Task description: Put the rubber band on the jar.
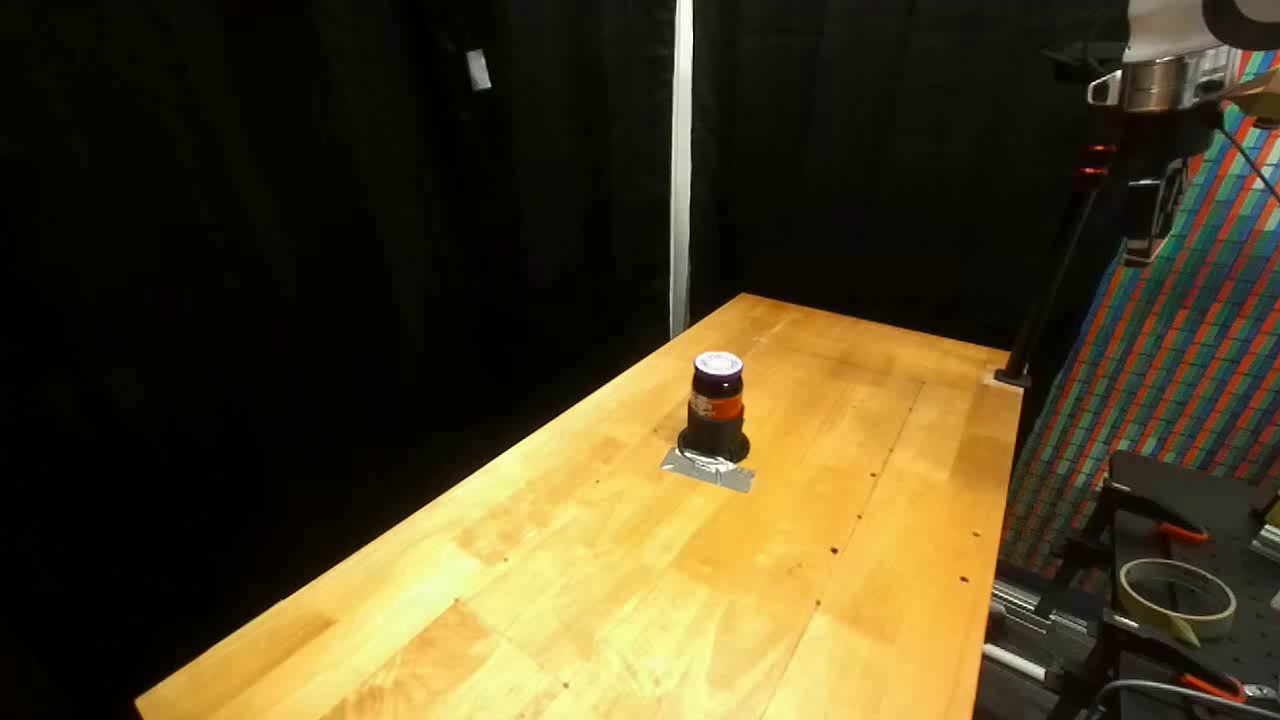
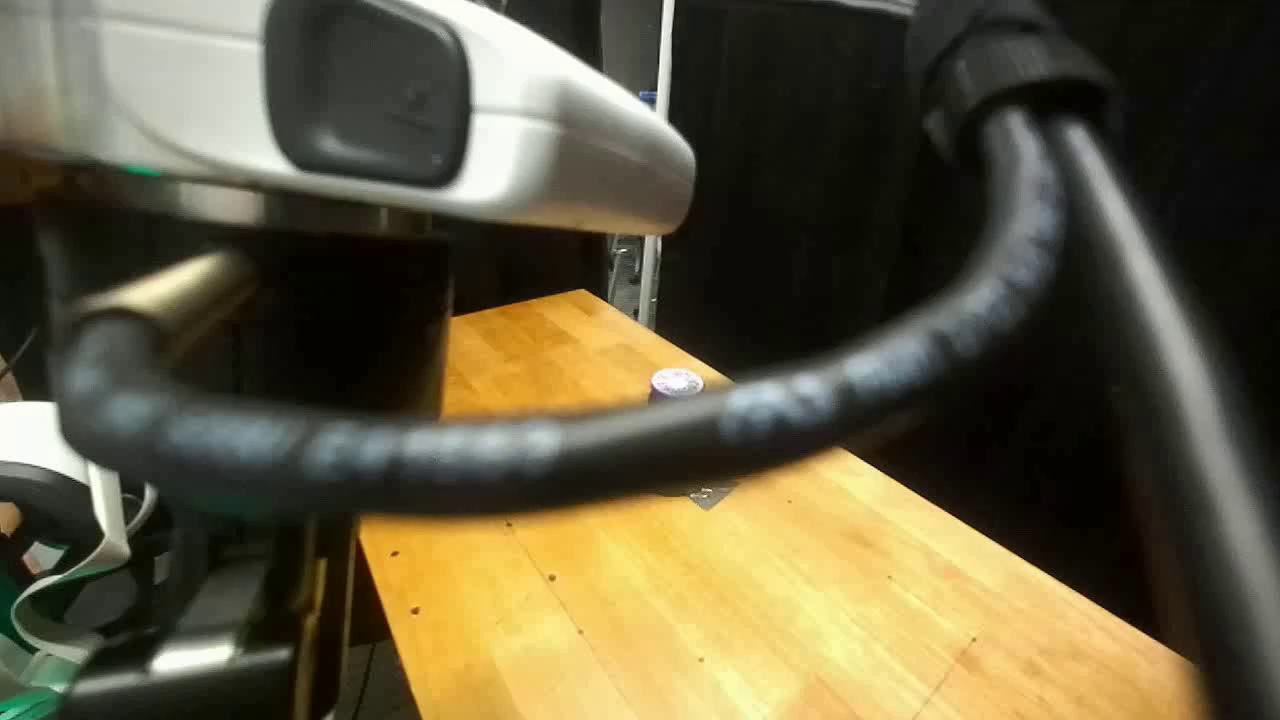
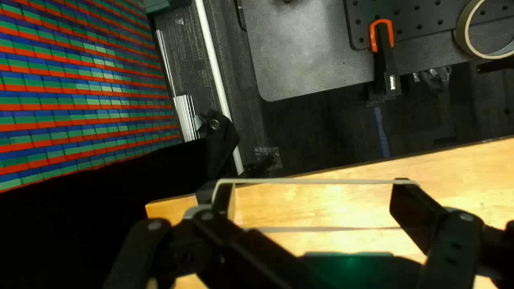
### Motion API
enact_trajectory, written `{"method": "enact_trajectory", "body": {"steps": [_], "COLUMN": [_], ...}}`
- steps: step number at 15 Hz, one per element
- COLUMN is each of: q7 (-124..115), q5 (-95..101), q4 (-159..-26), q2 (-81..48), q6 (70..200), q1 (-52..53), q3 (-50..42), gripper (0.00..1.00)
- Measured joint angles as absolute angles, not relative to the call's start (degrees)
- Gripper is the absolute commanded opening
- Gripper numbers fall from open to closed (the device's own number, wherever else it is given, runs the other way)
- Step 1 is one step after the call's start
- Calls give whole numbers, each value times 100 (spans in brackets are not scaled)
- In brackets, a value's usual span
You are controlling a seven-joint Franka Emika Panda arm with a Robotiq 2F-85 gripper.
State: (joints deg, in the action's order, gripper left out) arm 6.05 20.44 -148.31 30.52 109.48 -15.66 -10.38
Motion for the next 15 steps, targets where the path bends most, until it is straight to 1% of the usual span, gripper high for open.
{"method": "enact_trajectory", "body": {"steps": [11, 15], "q7": [604, 597], "q5": [2044, 1773], "q4": [-14812, -14720], "q2": [3059, 3012], "q6": [10951, 10968], "q1": [-1537, -941], "q3": [-1033, -688], "gripper": [100, 100]}}
